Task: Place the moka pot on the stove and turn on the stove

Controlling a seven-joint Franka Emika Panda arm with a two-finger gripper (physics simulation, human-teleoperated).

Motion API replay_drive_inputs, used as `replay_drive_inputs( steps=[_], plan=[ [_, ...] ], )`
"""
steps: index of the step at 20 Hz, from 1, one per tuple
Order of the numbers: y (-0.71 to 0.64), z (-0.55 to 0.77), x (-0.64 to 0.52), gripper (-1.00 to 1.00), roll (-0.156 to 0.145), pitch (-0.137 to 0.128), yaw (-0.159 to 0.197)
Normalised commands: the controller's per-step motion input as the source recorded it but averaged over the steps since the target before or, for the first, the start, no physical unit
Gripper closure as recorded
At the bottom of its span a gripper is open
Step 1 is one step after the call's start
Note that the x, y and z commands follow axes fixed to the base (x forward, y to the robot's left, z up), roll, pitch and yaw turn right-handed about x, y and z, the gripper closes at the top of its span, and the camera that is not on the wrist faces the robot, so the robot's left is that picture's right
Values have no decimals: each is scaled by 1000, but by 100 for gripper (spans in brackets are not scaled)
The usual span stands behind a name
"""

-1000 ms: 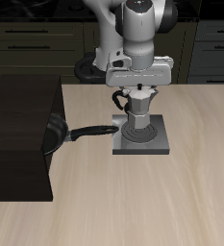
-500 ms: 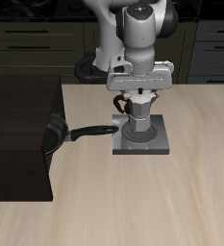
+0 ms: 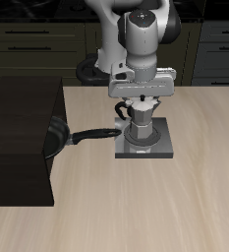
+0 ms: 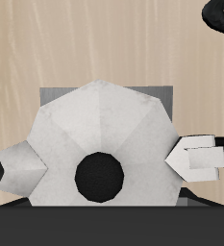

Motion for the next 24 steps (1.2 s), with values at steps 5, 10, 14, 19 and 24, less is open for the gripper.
replay_drive_inputs(
  steps=[5, 10, 14, 19, 24],
  plan=[
    [0, -116, 21, 100, -4, 18, 4],
    [43, -121, -53, 100, 2, 22, 4],
    [15, 14, -43, 100, 3, -16, 31],
    [-122, -112, 2, 100, -22, 15, 15],
    [6, 13, -98, 100, -8, -11, 39]
  ],
)
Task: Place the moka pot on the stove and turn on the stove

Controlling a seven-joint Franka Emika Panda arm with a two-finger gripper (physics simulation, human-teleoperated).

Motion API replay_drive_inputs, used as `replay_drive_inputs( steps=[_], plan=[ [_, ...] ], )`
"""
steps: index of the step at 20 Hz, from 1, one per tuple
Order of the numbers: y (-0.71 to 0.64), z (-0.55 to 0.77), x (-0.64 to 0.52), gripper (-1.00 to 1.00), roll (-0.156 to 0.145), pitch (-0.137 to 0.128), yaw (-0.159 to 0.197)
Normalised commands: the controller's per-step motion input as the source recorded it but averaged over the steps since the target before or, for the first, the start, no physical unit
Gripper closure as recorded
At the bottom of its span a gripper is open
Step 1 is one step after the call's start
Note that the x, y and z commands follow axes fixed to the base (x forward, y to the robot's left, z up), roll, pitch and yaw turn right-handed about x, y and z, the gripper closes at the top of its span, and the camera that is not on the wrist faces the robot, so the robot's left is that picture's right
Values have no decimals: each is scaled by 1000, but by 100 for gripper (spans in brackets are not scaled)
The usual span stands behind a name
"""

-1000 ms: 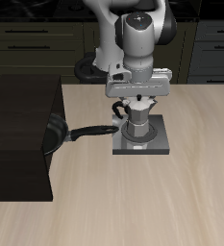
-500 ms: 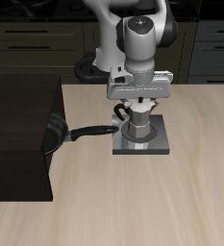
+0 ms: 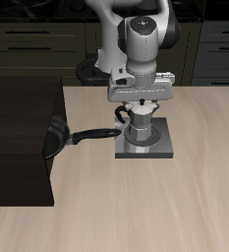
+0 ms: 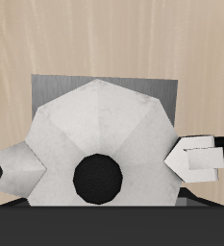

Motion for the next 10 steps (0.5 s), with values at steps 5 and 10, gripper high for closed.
replay_drive_inputs(
  steps=[5, 10],
  plan=[
    [-65, 96, -11, -100, -24, -26, 6],
    [-73, 72, 19, -100, -16, -9, -1]
  ],
)
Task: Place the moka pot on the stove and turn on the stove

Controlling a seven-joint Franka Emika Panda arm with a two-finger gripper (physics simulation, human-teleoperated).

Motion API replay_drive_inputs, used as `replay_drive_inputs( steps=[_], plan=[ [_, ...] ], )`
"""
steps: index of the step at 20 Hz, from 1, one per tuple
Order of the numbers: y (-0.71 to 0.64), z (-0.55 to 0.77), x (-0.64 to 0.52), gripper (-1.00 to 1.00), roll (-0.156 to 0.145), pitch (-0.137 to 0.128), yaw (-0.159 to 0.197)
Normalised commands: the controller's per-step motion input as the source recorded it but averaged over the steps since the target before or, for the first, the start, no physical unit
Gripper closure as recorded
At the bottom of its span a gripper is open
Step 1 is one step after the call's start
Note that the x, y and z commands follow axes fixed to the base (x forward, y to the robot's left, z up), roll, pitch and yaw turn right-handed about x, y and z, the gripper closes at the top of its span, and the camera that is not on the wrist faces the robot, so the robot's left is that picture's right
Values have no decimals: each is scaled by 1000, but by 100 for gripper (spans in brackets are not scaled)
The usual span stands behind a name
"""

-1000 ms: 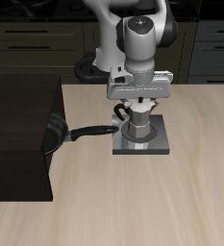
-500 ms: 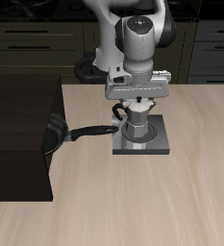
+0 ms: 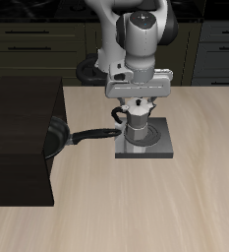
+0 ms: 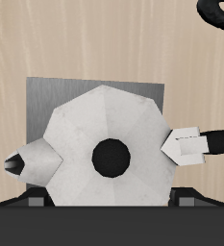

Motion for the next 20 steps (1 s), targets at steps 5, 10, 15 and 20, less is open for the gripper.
replay_drive_inputs(
  steps=[5, 10, 15, 20],
  plan=[
    [-8, 145, -55, -100, 2, -22, 11],
    [-43, 227, -103, -100, -6, -28, 3],
    [-78, 365, -181, -100, -7, -48, 5],
    [-31, 261, -207, -100, 2, -32, 2]
  ],
)
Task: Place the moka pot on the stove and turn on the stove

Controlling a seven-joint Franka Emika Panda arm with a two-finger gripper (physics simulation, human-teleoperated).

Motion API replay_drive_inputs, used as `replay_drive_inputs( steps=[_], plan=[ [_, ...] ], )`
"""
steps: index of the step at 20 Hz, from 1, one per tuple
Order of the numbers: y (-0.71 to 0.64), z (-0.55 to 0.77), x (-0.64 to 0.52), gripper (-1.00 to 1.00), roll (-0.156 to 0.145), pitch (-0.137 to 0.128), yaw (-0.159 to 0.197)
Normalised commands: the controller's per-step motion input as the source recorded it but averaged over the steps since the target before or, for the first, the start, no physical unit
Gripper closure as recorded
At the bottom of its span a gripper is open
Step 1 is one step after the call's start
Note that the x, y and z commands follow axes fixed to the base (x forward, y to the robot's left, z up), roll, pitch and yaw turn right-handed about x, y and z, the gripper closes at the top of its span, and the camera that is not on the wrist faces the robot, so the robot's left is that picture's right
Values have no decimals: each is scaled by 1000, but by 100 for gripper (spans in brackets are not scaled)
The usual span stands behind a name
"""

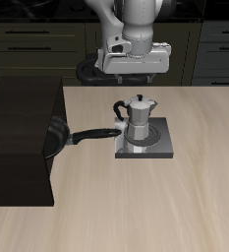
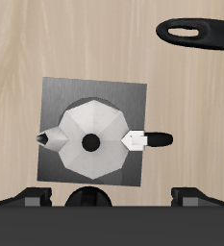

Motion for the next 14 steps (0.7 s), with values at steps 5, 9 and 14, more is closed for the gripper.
replay_drive_inputs(
  steps=[5, 9, 14],
  plan=[
    [-70, 98, -237, -100, 8, 2, -19],
    [-45, 39, -221, -100, -8, -8, -28],
    [-15, 87, -239, -100, -12, -13, -19]
  ],
)
